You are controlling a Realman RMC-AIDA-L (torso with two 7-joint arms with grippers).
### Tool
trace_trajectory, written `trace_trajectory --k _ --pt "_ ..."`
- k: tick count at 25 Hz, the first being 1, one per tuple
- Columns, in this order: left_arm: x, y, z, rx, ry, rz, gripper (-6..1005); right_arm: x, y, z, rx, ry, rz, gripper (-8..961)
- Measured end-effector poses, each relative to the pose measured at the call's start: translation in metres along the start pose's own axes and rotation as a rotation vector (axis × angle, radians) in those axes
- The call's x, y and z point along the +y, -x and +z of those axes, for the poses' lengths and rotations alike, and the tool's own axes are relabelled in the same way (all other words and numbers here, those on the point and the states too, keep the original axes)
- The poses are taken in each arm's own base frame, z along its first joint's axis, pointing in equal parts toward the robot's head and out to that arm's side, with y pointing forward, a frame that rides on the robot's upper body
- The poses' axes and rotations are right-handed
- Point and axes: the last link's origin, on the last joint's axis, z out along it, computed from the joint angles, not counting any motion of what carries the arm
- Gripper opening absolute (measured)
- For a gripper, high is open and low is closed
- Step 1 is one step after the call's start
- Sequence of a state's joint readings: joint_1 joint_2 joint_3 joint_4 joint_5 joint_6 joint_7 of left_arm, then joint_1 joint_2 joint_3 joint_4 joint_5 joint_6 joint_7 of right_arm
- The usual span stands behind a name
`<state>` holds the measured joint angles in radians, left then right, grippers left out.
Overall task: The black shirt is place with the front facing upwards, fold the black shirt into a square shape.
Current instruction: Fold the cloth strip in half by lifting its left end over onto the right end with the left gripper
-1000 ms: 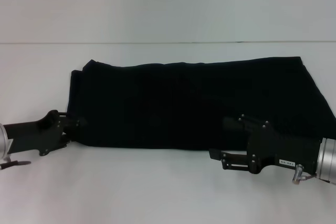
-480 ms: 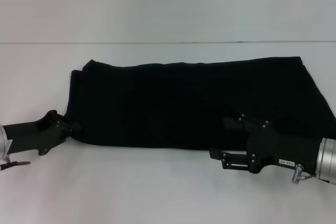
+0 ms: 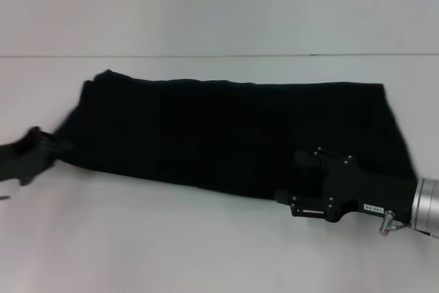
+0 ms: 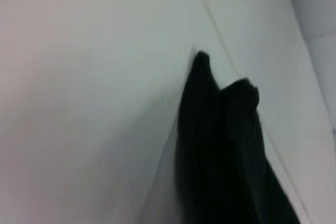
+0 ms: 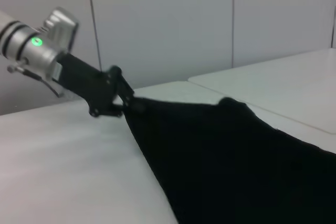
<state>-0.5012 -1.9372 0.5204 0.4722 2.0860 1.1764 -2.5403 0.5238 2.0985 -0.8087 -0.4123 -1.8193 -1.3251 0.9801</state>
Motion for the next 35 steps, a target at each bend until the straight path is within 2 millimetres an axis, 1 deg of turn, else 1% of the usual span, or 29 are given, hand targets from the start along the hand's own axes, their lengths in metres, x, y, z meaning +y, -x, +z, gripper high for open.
trace_trajectory --k 2,3,7,9,11,14,16,17,19,20,21,23,24,26,27,28,29,30,31,32,33,34,35 --pt "-0.003 -0.011 -0.011 0.042 -0.006 0.001 45 -0.001 0.0 0.0 0.003 -0.006 0.001 914" --pt "-0.006 -0.02 -0.021 0.075 -0.012 0.001 45 -0.001 0.0 0.0 0.003 -0.007 0.002 914" --pt "-0.016 -0.041 -0.047 0.178 -0.034 -0.01 45 -0.002 0.0 0.0 0.002 -0.011 0.011 914" --pt "-0.022 -0.049 -0.058 0.231 -0.043 -0.019 45 -0.002 -0.001 -0.001 0.004 -0.014 0.018 914" --pt "-0.026 -0.053 -0.065 0.268 -0.049 -0.025 44 -0.002 -0.002 -0.002 0.006 -0.016 0.021 914" --pt "-0.027 -0.055 -0.067 0.283 -0.042 -0.025 44 -0.002 -0.004 -0.002 0.01 -0.023 0.024 914" --pt "-0.022 -0.055 -0.065 0.28 -0.02 -0.024 44 -0.002 -0.005 -0.003 0.012 -0.025 0.027 914" --pt "-0.016 -0.056 -0.063 0.275 0.003 -0.021 44 -0.002 -0.005 -0.003 0.012 -0.026 0.029 914" --pt "0.003 -0.06 -0.056 0.26 0.071 -0.008 44 -0.002 -0.006 -0.004 0.011 -0.032 0.038 914" --pt "0.027 -0.063 -0.046 0.234 0.153 0.016 44 -0.002 -0.008 -0.005 0.009 -0.039 0.046 914" --pt "0.027 -0.063 -0.046 0.234 0.153 0.016 44 -0.002 -0.01 -0.007 0.008 -0.049 0.055 914" --pt "0.06 -0.063 -0.029 0.183 0.236 0.063 44 -0.003 -0.012 -0.011 0.005 -0.068 0.069 914" --pt "0.069 -0.063 -0.025 0.168 0.254 0.076 44 -0.004 -0.015 -0.014 0.005 -0.082 0.077 914" --pt "0.106 -0.055 0.001 0.092 0.321 0.14 44 -0.004 -0.018 -0.018 0.004 -0.101 0.091 914" --pt "0.126 -0.047 0.016 0.048 0.351 0.177 44 -0.004 -0.02 -0.02 0.003 -0.11 0.098 914" --pt "0.139 -0.04 0.026 0.017 0.37 0.202 45 -0.004 -0.022 -0.022 0.0 -0.117 0.105 914" --pt "0.156 -0.029 0.041 -0.028 0.393 0.24 45 -0.003 -0.023 -0.025 -0.002 -0.125 0.112 914" --pt "0.172 -0.014 0.056 -0.08 0.412 0.278 45 -0.003 -0.025 -0.027 -0.006 -0.131 0.119 914" --pt "0.188 0.012 0.077 -0.158 0.422 0.325 45 -0.002 -0.026 -0.028 -0.007 -0.137 0.125 914" --pt "0.188 0.012 0.077 -0.158 0.422 0.325 45 -0.002 -0.028 -0.03 -0.008 -0.142 0.13 914" --pt "0.193 0.035 0.092 -0.22 0.418 0.354 45 -0.001 -0.029 -0.032 -0.008 -0.146 0.135 914" --pt "0.193 0.047 0.098 -0.25 0.413 0.366 45 -0.001 -0.031 -0.033 -0.008 -0.15 0.139 915" --pt "0.188 0.069 0.109 -0.297 0.398 0.376 45 0.0 -0.032 -0.034 -0.009 -0.151 0.142 915"
